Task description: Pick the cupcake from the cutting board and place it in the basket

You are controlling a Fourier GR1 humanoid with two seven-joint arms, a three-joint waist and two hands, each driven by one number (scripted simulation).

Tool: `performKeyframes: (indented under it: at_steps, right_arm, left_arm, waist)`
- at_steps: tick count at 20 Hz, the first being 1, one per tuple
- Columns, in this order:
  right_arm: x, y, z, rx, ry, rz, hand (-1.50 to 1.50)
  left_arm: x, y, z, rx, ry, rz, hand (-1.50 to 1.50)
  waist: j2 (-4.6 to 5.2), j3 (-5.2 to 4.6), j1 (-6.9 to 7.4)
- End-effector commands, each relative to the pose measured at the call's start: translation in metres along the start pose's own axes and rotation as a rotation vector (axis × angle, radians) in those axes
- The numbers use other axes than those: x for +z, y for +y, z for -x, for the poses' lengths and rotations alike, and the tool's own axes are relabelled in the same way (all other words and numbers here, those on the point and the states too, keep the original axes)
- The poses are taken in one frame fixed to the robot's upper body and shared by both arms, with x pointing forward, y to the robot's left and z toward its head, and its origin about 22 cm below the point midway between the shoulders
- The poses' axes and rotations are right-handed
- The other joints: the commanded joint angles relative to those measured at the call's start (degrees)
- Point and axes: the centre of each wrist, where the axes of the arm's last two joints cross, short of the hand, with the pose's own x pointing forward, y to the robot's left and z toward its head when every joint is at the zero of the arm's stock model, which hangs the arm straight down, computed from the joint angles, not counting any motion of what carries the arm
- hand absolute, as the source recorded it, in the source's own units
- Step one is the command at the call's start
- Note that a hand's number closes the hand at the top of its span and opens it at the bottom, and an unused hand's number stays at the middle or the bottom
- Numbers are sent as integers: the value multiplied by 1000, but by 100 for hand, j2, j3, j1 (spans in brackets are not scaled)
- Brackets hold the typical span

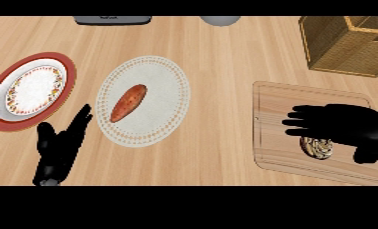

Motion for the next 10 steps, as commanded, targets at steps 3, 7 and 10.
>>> performKeyframes:
  at_steps: [3,7,10]
  right_arm:
    - [-5,3,-1,-12,-1,11,-150]
    - [-10,21,3,-25,-10,6,-150]
    - [-21,15,5,-26,-9,-4,-150]
  left_arm:
    - [3,1,39,17,149,-9,0]
    - [12,-5,36,17,137,1,0]
    - [1,-3,38,16,156,-7,0]
  waist:
    - [57,-77,-32]
    - [55,-73,4]
    - [67,-77,-15]
